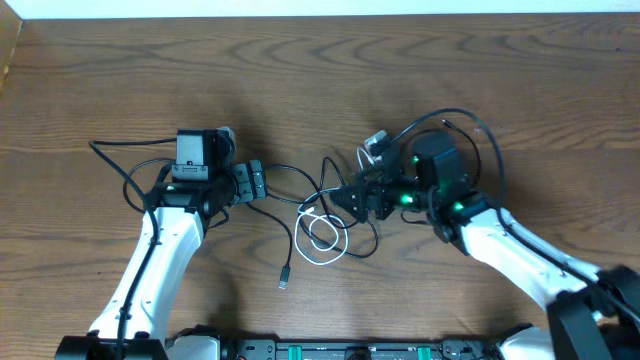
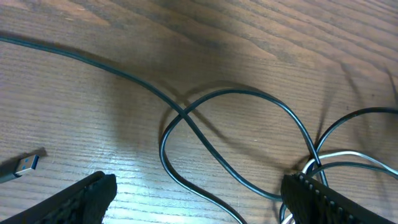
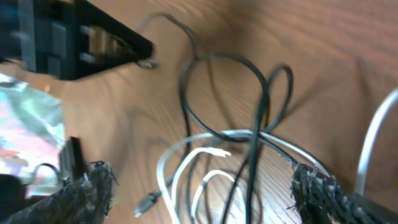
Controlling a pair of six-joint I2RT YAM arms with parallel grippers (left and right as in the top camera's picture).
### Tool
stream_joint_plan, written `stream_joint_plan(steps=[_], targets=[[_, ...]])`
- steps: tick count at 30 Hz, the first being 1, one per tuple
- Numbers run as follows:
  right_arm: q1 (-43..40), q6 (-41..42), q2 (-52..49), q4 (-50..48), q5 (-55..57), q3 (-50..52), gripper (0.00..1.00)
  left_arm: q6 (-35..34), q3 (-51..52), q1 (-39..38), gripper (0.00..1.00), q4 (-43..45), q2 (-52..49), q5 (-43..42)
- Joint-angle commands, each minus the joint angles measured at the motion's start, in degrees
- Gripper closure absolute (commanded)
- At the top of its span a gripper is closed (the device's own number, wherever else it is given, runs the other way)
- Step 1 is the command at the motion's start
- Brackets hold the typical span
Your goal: Untangle cables
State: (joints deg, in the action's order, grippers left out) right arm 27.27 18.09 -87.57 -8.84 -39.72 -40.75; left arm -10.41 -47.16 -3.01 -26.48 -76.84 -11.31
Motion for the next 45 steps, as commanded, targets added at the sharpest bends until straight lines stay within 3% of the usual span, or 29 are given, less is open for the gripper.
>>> stream_joint_plan(steps=[1,4,7,10,14,15,20,26,30,34,45], targets=[[0.96,-0.94,-3.82,-0.76,2.95,-0.28,0.11,0.94,-0.68,-0.09,0.1,0.17,-0.22,-0.28],[0.96,1.55,-6.54,-1.7,2.56,-0.28,0.16,0.94,-0.68,-0.09,0.1,0.17,-0.22,-0.28],[0.96,2.32,-8.39,-3.69,-0.35,-0.28,0.32,0.92,-0.68,-0.09,0.1,0.17,-0.22,-0.28],[0.96,3.34,-8.87,-5.27,-1.57,-0.28,0.53,0.7,-0.68,-0.09,0.1,0.2,-0.22,-0.28],[0.94,4.76,-8.87,-7.28,-3.28,-0.28,0.96,0.7,-0.68,-0.09,0.1,0.17,-0.22,-0.28],[0.85,6.23,-8.87,-8.68,-4.09,-0.28,0.99,0.7,-0.68,-0.09,0.1,0.15,-0.22,-0.31],[-1.11,15.82,-8.81,-27.15,-12.5,-0.28,0.99,0.76,-0.68,-0.09,0.1,0.17,-0.22,-5.35],[-7.19,37.97,-8.79,-62.73,-16.33,-0.31,0.99,0.79,-0.68,-0.09,0.1,0.17,-0.22,-10.75],[-11.08,49.53,-8.79,-79.87,-15.91,-0.46,0.99,0.79,-0.7,-0.09,0.1,0.5,-0.22,-15.5],[-13.75,55.8,-7.91,-81.44,-15.47,-0.5,0.99,0.79,-0.68,-0.09,0.1,2.32,-0.22,-22.69],[-13.77,53.7,-7.85,-80.19,-16.39,-0.5,0.99,0.76,-0.7,-0.28,0.09,14.27,-0.09,-34.16]])
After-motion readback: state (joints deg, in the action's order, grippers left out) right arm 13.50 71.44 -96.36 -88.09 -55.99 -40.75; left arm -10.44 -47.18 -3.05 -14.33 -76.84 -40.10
